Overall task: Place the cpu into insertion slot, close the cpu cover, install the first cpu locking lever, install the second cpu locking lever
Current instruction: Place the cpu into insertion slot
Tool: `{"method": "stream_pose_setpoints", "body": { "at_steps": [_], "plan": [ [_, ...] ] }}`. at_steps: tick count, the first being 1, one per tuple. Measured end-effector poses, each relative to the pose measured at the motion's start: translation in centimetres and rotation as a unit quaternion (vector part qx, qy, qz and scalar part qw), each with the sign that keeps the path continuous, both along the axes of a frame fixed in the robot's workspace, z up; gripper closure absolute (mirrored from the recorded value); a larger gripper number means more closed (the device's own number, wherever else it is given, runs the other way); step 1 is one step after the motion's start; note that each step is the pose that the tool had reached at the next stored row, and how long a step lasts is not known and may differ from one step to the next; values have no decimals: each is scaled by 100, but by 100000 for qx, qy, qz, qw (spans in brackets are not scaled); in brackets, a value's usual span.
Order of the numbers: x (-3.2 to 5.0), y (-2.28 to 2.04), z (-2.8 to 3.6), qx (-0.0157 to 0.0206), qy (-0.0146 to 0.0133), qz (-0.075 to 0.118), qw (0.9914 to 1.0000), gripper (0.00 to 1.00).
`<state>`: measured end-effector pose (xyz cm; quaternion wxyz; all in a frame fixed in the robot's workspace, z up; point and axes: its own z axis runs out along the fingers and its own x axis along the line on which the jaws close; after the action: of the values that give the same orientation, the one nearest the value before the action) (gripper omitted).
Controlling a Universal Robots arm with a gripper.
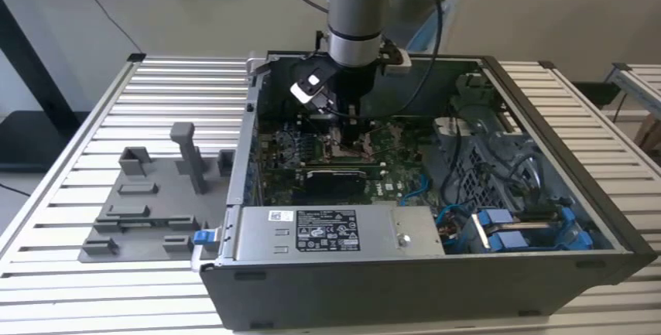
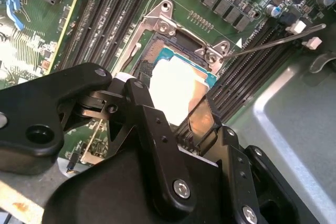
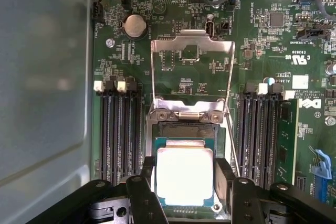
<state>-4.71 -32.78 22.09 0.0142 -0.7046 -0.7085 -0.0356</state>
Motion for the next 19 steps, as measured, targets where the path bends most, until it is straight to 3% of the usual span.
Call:
{"method": "stream_pose_setpoints", "body": {
  "at_steps": [19],
  "plan": [
    [21,-18,-62,9,7,1,100000,46]
  ]
}}
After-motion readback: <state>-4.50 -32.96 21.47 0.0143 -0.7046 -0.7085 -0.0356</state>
